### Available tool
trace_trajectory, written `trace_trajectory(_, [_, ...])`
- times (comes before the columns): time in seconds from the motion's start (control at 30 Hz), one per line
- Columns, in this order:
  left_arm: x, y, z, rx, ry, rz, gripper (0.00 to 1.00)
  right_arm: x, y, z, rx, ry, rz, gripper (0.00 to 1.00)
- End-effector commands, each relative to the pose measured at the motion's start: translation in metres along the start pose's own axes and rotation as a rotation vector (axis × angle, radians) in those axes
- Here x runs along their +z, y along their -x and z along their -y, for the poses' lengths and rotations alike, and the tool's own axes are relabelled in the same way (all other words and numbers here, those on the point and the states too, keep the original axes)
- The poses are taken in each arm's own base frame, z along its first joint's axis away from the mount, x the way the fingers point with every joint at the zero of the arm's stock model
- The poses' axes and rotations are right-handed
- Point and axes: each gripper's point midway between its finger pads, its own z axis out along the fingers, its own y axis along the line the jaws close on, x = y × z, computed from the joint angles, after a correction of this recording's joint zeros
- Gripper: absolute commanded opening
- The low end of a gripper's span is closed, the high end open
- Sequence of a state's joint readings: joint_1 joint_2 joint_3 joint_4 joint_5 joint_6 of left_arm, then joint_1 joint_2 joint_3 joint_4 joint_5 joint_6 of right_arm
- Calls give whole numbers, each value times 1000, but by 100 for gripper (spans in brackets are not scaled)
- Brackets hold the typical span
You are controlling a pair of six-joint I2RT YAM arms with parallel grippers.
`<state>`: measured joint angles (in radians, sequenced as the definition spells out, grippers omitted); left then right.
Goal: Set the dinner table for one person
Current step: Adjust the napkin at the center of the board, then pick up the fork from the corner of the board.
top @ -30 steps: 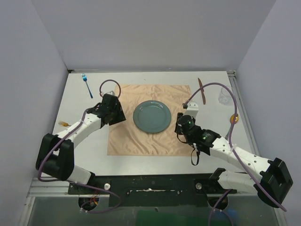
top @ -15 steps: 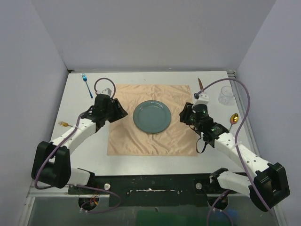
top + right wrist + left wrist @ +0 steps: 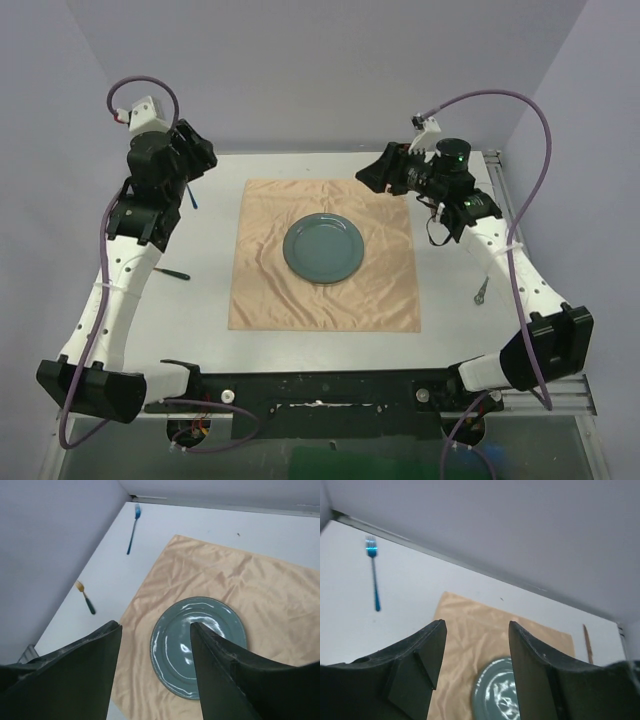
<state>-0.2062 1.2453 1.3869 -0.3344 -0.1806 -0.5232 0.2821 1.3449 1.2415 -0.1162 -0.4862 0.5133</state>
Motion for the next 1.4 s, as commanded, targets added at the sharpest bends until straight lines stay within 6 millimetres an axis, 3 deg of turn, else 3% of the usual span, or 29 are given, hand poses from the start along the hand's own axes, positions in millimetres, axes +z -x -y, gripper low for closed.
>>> trace_trajectory(0.0, [-2, -9, -80, 164, 416, -41, 52, 13, 4, 35, 5, -192, -74, 56])
trace_trajectory(0.13, [6, -35, -123, 255, 621, -95, 52, 11, -26, 62, -45, -401, -107, 55])
trace_trajectory(0.23, [25, -52, -131, 266, 658, -136, 55, 3, -41, 69, -100, -513, -133, 56])
trace_trajectory(0.5, [100, -74, -141, 300, 732, -194, 56, -9, -69, 49, -117, -455, -180, 56])
trace_trajectory(0.8, [155, -63, -179, 330, 887, -111, 55, -36, -98, 37, -87, -419, -174, 56])
trace_trajectory(0.97, [187, -76, -195, 226, 874, -151, 55, -48, -110, 38, -80, -427, -182, 56])
trace_trajectory(1.07, [204, -94, -208, 99, 827, -204, 53, -55, -118, 42, -72, -446, -193, 56])
trace_trajectory(1.37, [230, -132, -254, -127, 760, -315, 50, -71, -131, 46, -51, -469, -187, 56])
